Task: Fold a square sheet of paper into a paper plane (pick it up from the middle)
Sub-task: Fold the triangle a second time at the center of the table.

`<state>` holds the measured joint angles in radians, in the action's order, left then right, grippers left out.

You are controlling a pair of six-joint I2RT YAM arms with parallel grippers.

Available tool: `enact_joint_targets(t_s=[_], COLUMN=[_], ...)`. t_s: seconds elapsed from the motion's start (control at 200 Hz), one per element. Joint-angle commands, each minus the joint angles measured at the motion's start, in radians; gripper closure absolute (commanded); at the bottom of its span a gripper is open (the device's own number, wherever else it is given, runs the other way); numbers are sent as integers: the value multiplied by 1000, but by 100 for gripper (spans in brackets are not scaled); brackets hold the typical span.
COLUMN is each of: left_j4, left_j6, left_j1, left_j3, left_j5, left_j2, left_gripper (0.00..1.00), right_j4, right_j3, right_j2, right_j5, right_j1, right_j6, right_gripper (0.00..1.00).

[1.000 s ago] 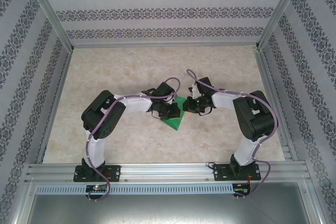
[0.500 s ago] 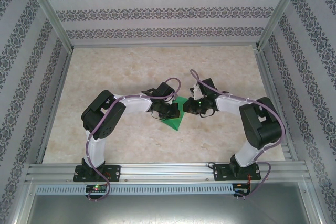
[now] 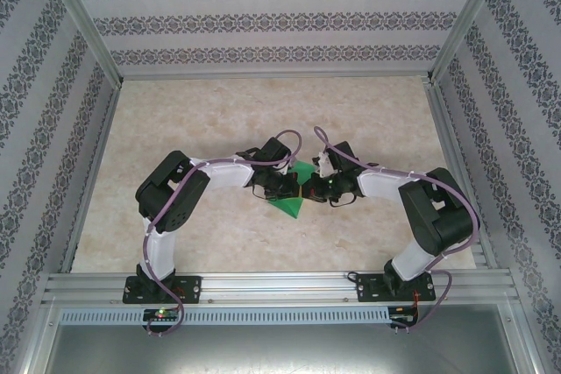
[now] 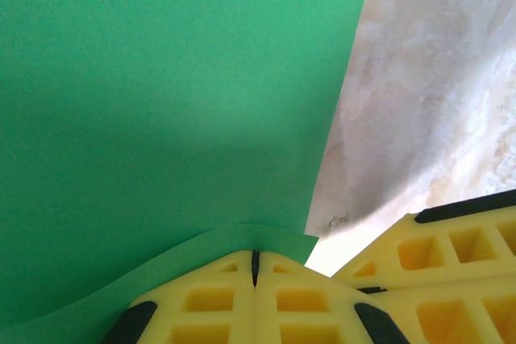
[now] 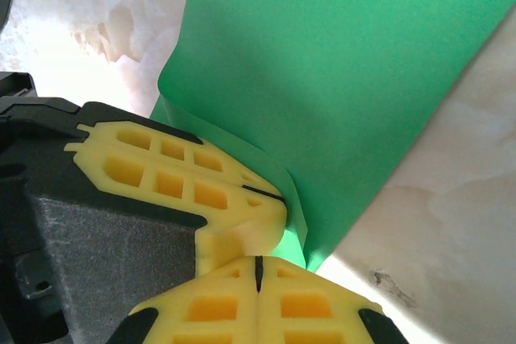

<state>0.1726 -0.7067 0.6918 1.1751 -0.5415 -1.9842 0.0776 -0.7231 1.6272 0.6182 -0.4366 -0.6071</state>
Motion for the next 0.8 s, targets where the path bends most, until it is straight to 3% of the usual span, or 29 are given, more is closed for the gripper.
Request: enact_joint_targets(t_s=[0.0, 0.794], left_j4=[21, -27], left_j6=[17, -14], left_j1=[11, 0], left_j3=[-36, -17], left_j5=[15, -61], left_j2=[2, 63], left_gripper=[98, 95], right_j4=[4, 163], right_j3=[-3, -49], right_j2=[32, 87], right_j5=[-24, -184], right_j1=[-21, -20], right_j6=[-4, 73], right_gripper=[99, 99])
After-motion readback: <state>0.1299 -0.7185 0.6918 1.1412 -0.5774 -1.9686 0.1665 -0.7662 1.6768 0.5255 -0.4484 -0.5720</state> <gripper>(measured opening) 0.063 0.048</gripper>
